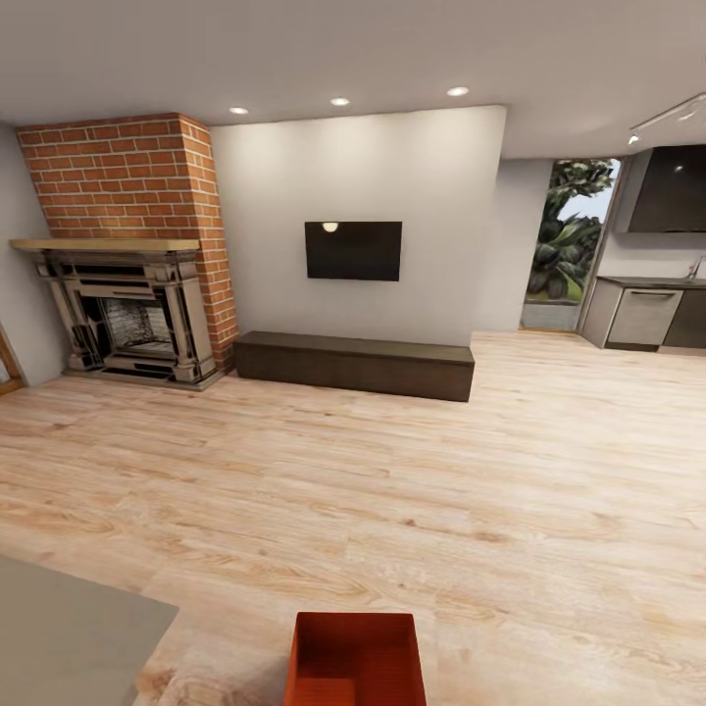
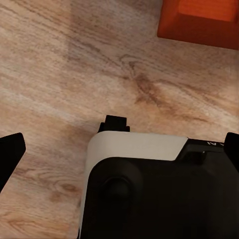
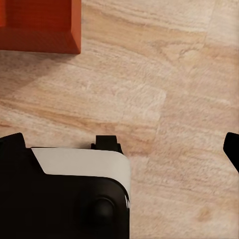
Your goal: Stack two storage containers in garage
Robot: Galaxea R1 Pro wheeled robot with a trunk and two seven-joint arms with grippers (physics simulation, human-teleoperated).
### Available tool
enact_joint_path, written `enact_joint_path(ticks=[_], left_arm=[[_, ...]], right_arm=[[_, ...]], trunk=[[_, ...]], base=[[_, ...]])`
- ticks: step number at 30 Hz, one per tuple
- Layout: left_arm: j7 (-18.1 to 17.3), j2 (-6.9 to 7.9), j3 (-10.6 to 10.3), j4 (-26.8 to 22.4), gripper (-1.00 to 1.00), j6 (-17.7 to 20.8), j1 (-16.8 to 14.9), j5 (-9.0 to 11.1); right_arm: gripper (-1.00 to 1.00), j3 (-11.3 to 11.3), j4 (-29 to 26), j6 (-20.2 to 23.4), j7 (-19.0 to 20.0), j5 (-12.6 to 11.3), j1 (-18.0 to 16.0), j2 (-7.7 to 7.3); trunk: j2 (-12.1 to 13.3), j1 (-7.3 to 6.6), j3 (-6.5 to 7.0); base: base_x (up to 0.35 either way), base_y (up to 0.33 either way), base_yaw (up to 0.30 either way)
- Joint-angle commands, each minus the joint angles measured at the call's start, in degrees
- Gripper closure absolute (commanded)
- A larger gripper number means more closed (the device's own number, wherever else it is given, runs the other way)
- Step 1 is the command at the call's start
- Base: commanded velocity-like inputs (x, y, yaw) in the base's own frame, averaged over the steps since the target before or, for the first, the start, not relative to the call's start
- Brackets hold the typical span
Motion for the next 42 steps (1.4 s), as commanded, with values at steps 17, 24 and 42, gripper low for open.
enact_joint_path(ticks=[17, 24, 42], left_arm=[[0.07, 0.01, -0.12, 0.02, -1.00, -0.10, -0.03, 0.47], [0.07, 0.01, -0.12, 0.02, -1.00, -0.12, -0.03, 0.47], [0.07, 0.01, -0.12, 0.02, -1.00, -0.11, -0.03, 0.47]], right_arm=[[-1.00, 0.48, 0.17, -0.29, -0.05, -0.52, -0.06, 0.05], [-1.00, 0.48, 0.17, -0.29, -0.06, -0.52, -0.07, 0.05], [-1.00, 0.48, 0.17, -0.29, -0.05, -0.53, -0.06, 0.05]], trunk=[[-0.04, 0.00, -0.06], [-0.04, 0.00, -0.06], [-0.04, 0.00, -0.06]], base=[[0.000, 0.000, 0.000], [0.000, 0.000, 0.000], [0.000, 0.000, 0.000]])
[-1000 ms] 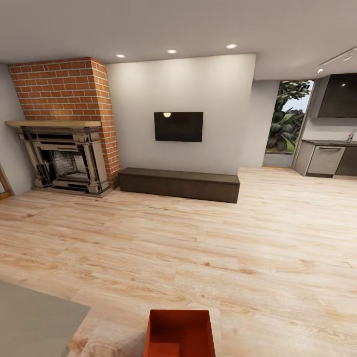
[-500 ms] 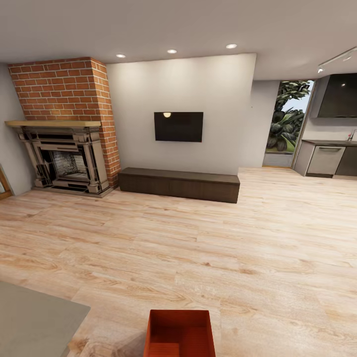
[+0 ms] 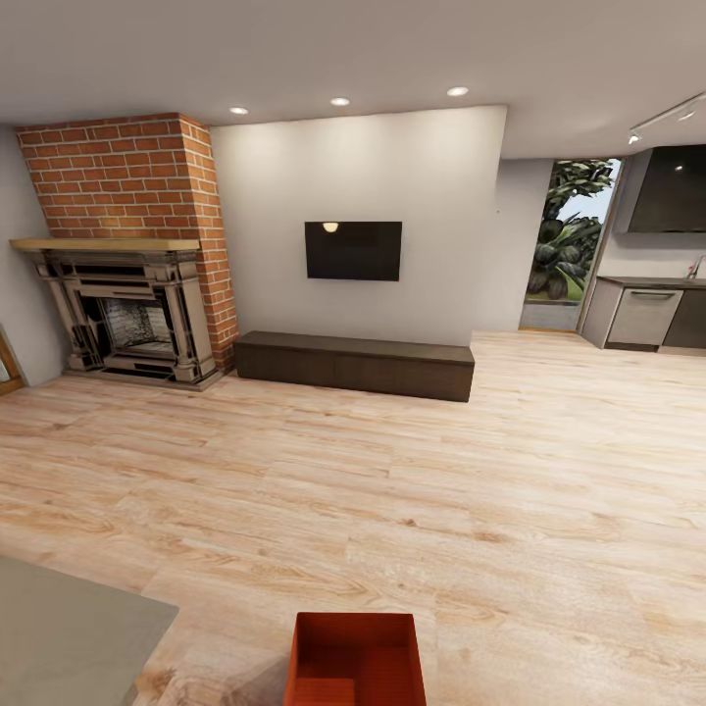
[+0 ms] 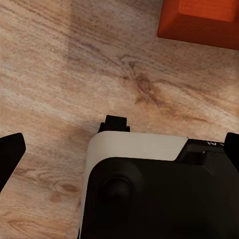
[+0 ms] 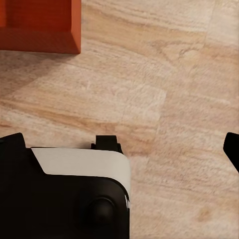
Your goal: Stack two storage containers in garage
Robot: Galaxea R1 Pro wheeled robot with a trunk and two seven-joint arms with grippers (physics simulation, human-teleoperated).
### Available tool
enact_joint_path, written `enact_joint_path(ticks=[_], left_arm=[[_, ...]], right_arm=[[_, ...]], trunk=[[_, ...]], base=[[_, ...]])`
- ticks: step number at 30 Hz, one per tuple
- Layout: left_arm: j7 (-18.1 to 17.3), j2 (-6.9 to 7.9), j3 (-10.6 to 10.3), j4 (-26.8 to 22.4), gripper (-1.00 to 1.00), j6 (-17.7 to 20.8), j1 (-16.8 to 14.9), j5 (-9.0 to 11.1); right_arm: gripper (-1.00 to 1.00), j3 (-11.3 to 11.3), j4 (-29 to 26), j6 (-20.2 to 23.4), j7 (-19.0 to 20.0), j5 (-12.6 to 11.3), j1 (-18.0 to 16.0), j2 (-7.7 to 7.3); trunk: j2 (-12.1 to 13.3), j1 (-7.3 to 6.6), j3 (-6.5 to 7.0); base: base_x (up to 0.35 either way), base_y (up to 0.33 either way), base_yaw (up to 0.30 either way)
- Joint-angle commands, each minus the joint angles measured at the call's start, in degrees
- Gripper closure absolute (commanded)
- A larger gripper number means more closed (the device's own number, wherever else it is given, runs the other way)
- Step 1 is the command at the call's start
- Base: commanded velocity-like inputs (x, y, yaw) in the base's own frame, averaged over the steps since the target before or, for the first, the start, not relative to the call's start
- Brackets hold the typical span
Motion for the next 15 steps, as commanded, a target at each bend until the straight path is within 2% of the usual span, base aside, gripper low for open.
enact_joint_path(ticks=[1, 15], left_arm=[[0.07, 0.00, -0.12, 0.02, -1.00, -0.09, -0.03, 0.47], [0.07, 0.00, -0.12, 0.02, -1.00, -0.10, -0.03, 0.47]], right_arm=[[-1.00, 0.48, 0.17, -0.29, -0.05, -0.50, -0.06, 0.03], [-1.00, 0.42, 0.17, -0.28, -0.05, -0.50, -0.07, 0.05]], trunk=[[-0.04, 0.00, -0.06], [-0.04, 0.00, -0.07]], base=[[0.000, 0.000, 0.000], [0.000, 0.000, 0.000]])
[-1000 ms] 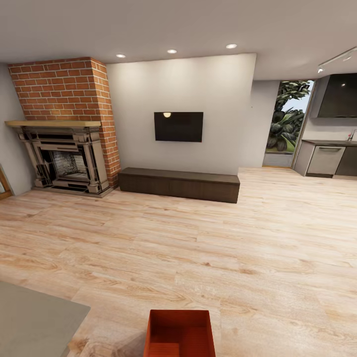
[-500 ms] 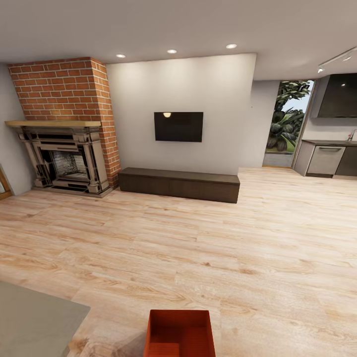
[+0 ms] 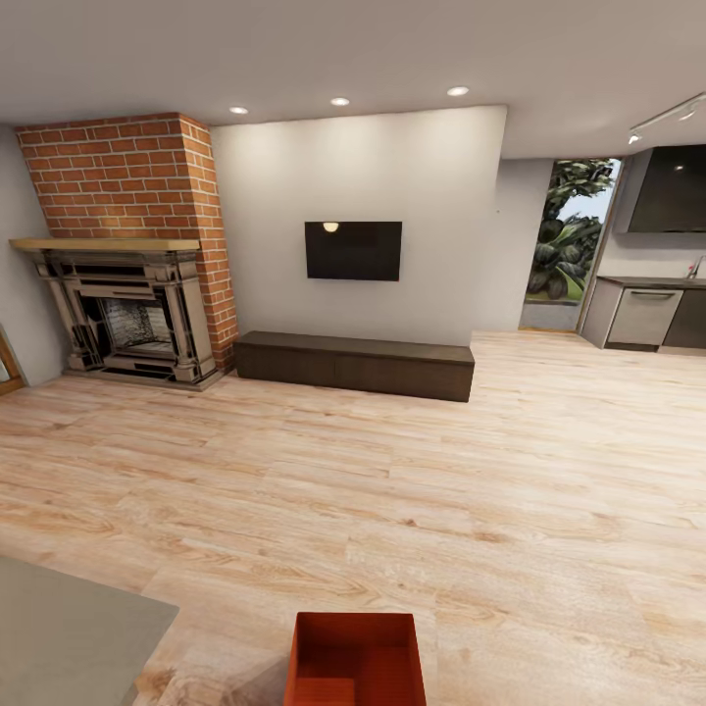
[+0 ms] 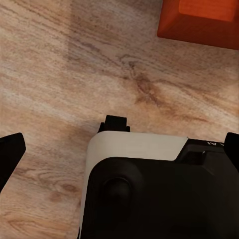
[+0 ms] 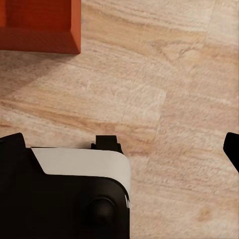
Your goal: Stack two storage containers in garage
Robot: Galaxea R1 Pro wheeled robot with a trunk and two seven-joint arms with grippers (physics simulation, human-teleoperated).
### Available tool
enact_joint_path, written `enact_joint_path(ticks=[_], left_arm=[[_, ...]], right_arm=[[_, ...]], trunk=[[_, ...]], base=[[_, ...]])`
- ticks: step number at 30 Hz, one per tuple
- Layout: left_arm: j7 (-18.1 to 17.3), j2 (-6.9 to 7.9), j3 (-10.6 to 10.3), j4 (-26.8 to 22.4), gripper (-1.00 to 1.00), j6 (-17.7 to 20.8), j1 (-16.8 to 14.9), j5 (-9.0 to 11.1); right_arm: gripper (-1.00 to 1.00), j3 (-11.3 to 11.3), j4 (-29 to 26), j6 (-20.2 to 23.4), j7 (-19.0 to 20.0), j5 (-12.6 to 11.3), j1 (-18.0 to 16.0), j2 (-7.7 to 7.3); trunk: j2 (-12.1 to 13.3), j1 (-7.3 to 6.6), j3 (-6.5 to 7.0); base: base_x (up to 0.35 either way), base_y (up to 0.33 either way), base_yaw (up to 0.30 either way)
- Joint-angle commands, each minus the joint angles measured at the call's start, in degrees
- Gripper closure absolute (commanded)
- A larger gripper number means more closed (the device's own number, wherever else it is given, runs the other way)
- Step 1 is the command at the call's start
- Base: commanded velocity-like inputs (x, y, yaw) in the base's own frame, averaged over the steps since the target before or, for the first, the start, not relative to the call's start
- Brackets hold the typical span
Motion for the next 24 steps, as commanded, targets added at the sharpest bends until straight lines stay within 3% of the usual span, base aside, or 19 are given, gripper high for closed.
enact_joint_path(ticks=[1, 24], left_arm=[[0.07, 0.00, -0.12, 0.02, -1.00, -0.09, -0.03, 0.47], [0.07, 0.00, -0.12, 0.02, -1.00, -0.08, -0.03, 0.47]], right_arm=[[-1.00, 0.50, 0.17, -0.29, -0.05, -0.47, -0.06, 0.03], [-1.00, 0.55, 0.17, -0.30, -0.04, -0.32, -0.06, 0.05]], trunk=[[-0.04, 0.00, -0.10], [-0.04, 0.00, -2.03]], base=[[0.000, 0.000, 0.013], [0.000, 0.000, 0.072]])
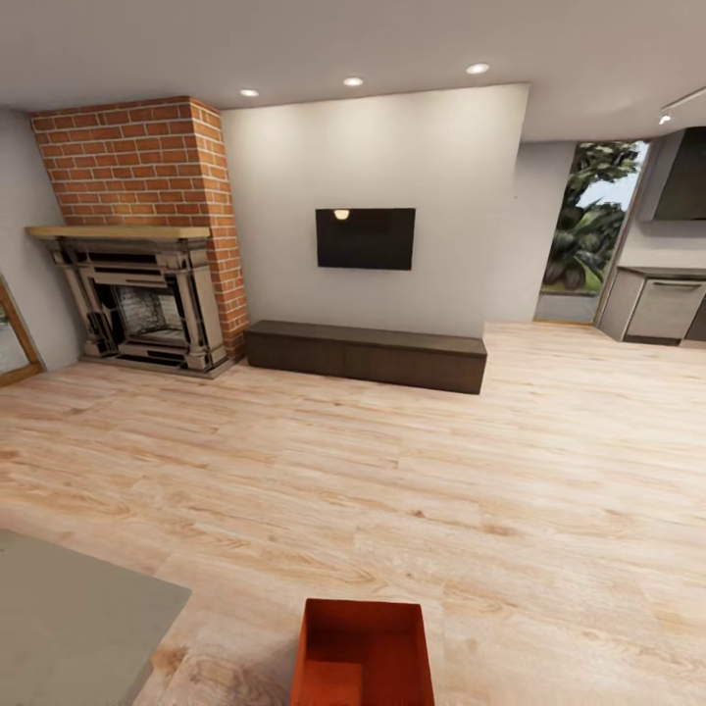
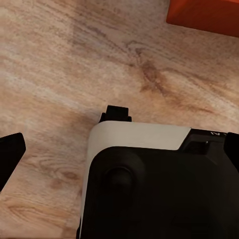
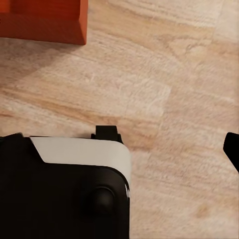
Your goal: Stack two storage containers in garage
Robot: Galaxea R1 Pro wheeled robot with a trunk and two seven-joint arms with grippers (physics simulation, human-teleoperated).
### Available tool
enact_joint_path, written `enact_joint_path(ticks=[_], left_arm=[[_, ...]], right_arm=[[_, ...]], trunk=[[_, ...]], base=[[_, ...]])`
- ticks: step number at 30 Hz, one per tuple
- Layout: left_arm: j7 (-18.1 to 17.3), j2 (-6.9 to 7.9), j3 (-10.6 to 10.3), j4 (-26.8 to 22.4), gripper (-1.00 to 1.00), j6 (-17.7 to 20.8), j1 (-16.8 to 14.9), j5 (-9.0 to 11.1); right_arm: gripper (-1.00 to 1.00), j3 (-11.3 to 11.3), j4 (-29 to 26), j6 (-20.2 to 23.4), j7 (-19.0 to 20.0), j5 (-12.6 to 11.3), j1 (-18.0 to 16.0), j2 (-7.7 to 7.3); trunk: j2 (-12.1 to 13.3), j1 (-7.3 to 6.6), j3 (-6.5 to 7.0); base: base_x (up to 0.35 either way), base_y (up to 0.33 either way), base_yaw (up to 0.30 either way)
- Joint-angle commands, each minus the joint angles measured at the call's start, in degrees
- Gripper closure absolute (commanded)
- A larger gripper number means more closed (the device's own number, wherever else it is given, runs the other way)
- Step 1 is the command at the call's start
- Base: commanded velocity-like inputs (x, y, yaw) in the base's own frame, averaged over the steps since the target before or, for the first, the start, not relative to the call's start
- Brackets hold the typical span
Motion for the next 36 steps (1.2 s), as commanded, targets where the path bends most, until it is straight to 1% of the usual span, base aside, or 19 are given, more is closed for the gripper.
enact_joint_path(ticks=[1, 5, 11, 23, 26, 30, 36], left_arm=[[0.07, -0.01, -0.12, 0.03, -1.00, -0.09, -0.04, 0.47], [0.07, -0.01, -0.12, 0.03, -1.00, -0.11, -0.04, 0.47], [0.07, -0.01, -0.12, 0.03, -1.00, -0.09, -0.04, 0.47], [0.07, -0.01, -0.12, 0.03, -1.00, -0.12, -0.04, 0.47], [0.07, -0.01, -0.12, 0.04, -1.00, -0.12, -0.04, 0.47], [0.07, -0.01, -0.12, 0.03, -1.00, -0.13, -0.04, 0.47], [0.07, -0.01, -0.12, 0.03, -1.00, -0.12, -0.04, 0.47]], right_arm=[[-1.00, 0.49, 0.17, -0.30, -0.05, -0.50, -0.06, 0.05], [-1.00, 0.49, 0.17, -0.30, -0.05, -0.57, -0.06, 0.04], [-1.00, 0.42, 0.15, -0.30, -0.05, -0.95, -0.06, -0.04], [-1.00, 0.40, 0.11, -0.30, -0.05, -1.20, -0.06, -0.04], [-1.00, 0.40, 0.10, -0.27, -0.07, -1.20, -0.06, 0.01], [-1.00, 0.40, 0.12, -0.29, -0.05, -0.97, -0.06, 0.11], [-1.00, 0.40, 0.10, -0.30, -0.05, -0.72, -0.06, 0.06]], trunk=[[-0.04, 0.00, -0.15], [-0.04, 0.00, -0.48], [-0.04, 0.00, -0.58], [-0.04, 0.00, -1.10], [-0.04, 0.00, -1.14], [-0.04, 0.00, -1.17], [-0.04, 0.00, -1.49]], base=[[0.000, 0.000, 0.076], [0.000, 0.000, 0.071], [0.000, 0.000, -0.012], [0.000, 0.000, -0.190], [0.000, 0.000, -0.070], [0.000, 0.000, -0.006], [0.000, 0.000, 0.124]])
